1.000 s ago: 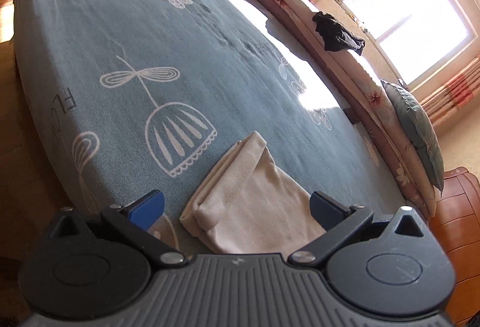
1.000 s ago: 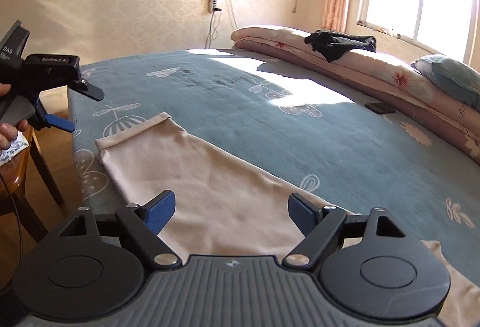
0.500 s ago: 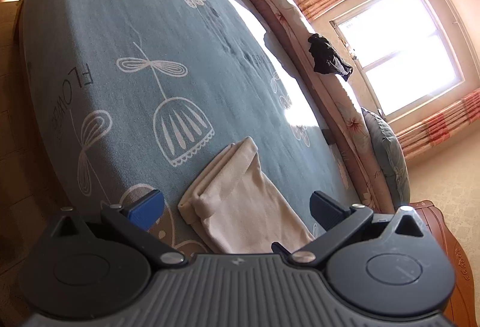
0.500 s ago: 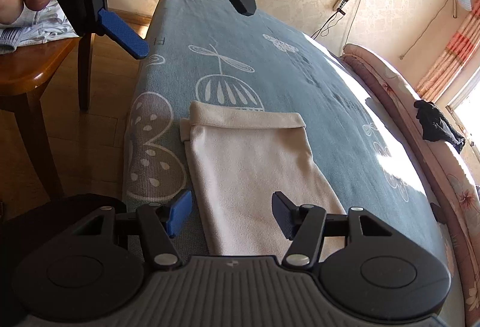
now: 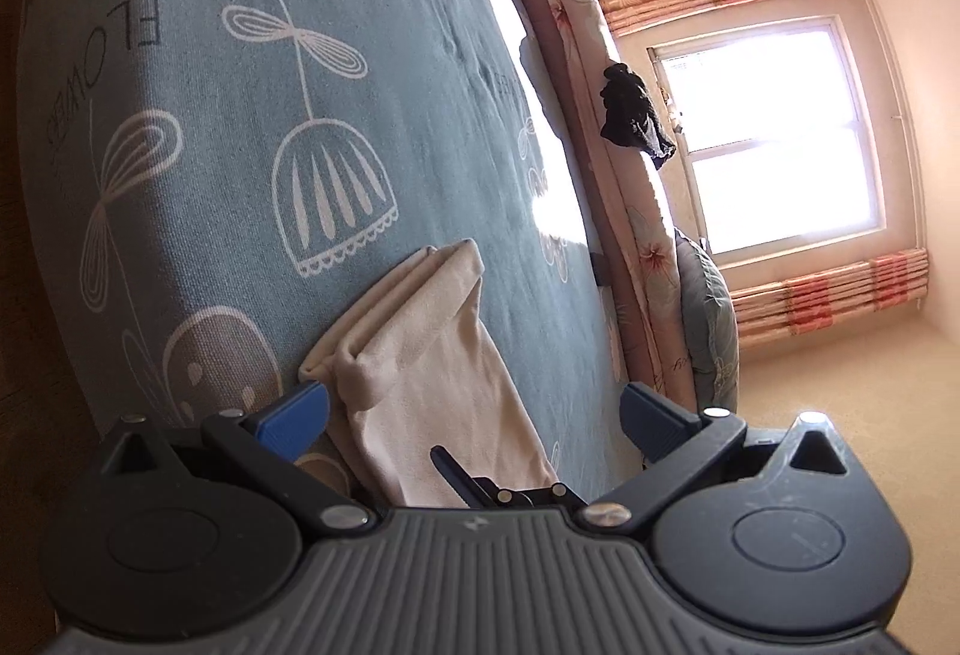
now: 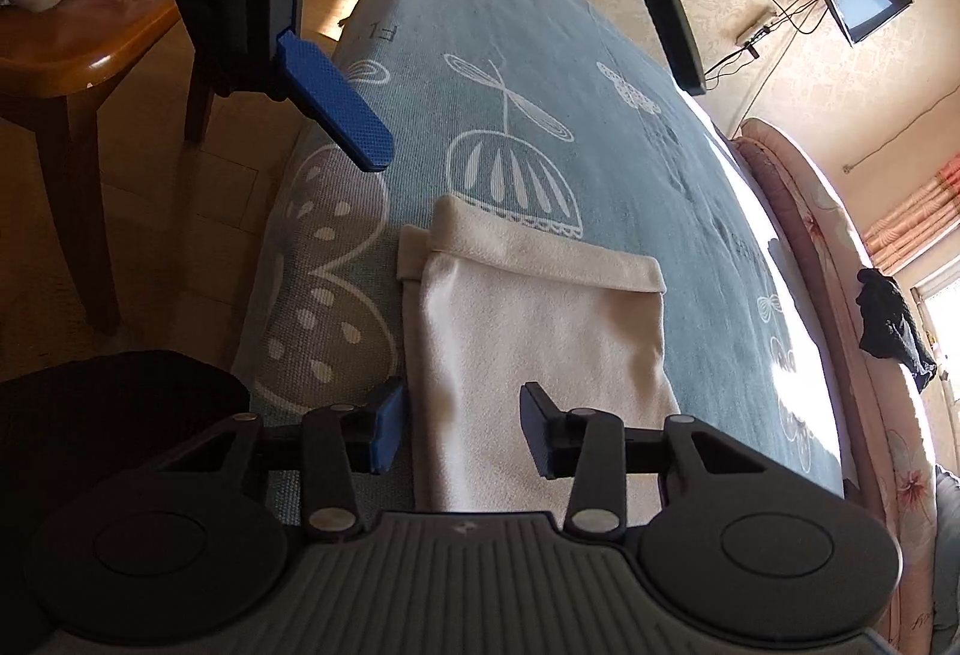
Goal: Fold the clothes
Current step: 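Close the right tool on the leg end while the left tool holds beside it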
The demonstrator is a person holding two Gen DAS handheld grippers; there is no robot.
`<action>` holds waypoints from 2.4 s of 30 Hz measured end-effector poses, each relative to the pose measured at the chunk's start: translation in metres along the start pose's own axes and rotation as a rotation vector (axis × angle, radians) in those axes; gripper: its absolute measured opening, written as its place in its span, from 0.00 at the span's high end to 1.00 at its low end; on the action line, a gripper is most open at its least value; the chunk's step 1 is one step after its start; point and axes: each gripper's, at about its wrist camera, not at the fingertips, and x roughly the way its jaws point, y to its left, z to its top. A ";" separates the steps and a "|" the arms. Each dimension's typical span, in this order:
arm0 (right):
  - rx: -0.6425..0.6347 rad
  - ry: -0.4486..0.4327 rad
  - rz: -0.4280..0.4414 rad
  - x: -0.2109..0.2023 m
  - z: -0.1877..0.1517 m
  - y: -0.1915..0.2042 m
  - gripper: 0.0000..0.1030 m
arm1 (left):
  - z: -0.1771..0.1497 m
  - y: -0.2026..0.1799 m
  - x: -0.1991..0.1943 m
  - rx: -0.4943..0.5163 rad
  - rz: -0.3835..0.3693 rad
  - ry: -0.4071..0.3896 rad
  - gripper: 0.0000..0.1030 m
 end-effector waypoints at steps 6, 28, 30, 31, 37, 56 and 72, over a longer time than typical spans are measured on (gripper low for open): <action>0.040 0.006 0.010 -0.001 0.000 0.003 0.88 | -0.004 0.008 0.009 -0.030 -0.011 0.032 0.01; 0.239 -0.051 0.034 -0.026 -0.007 -0.037 0.89 | -0.007 0.006 0.054 -0.082 -0.083 0.062 0.01; 0.247 -0.051 0.033 -0.028 -0.007 -0.035 0.84 | -0.006 0.004 0.052 -0.074 -0.093 0.052 0.01; 0.256 -0.055 0.028 -0.030 -0.008 -0.035 0.79 | -0.005 0.003 0.051 -0.070 -0.098 0.046 0.01; 0.209 -0.071 -0.027 -0.026 -0.005 -0.018 0.34 | -0.001 -0.005 0.051 -0.055 -0.137 0.046 0.01; 0.176 -0.043 -0.128 -0.008 -0.004 -0.018 0.90 | 0.033 0.008 0.090 -0.106 -0.126 0.143 0.01; 0.263 -0.077 -0.052 -0.022 -0.014 -0.029 0.80 | 0.044 -0.003 0.113 0.114 0.095 0.390 0.75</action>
